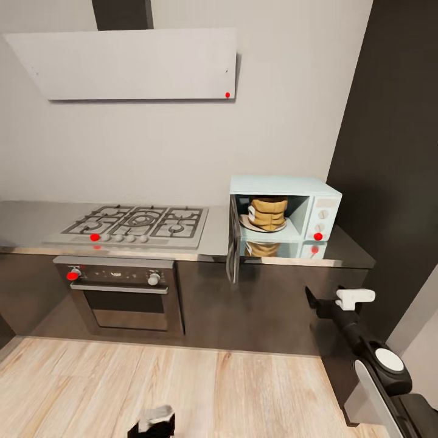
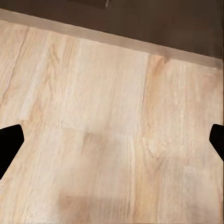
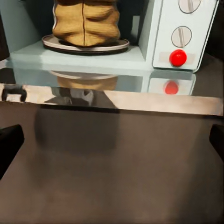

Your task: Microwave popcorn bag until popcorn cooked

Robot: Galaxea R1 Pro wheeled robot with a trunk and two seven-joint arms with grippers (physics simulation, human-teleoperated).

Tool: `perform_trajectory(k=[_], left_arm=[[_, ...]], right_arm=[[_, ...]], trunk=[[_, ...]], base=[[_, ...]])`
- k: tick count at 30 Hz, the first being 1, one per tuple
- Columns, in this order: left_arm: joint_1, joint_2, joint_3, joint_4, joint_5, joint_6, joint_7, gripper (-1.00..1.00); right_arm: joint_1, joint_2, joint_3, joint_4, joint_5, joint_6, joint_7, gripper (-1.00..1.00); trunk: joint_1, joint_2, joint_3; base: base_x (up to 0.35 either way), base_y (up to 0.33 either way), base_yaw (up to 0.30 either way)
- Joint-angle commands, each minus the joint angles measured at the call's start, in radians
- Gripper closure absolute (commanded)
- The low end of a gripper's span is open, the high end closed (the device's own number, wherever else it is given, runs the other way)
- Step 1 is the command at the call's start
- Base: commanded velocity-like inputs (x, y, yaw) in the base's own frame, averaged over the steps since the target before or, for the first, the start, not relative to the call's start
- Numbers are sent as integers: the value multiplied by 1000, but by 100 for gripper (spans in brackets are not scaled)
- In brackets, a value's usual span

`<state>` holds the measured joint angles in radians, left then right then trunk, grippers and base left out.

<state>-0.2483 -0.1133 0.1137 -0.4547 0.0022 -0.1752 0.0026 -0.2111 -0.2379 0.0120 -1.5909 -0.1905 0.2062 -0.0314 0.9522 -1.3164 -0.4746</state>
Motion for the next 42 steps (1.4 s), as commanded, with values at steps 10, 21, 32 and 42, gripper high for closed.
perform_trajectory(k=[10,21,32,42], left_arm=[[-339,-8,4,-509,4,246,2,-100],[-550,-10,9,-500,10,471,0,-100],[-586,-10,7,-484,4,471,3,-100],[-583,-24,4,-481,-3,470,3,-100]], right_arm=[[36,-2,-106,-4,-9,2,195,-100],[441,69,-31,137,38,-378,205,-100],[451,164,172,438,311,-516,200,-100],[453,176,233,462,329,-516,206,-100]], trunk=[[0,-1,-1],[0,-1,0],[0,-1,5],[0,-1,5]], base=[[0,0,-16],[0,0,-264],[0,0,-259],[95,-89,-15]])
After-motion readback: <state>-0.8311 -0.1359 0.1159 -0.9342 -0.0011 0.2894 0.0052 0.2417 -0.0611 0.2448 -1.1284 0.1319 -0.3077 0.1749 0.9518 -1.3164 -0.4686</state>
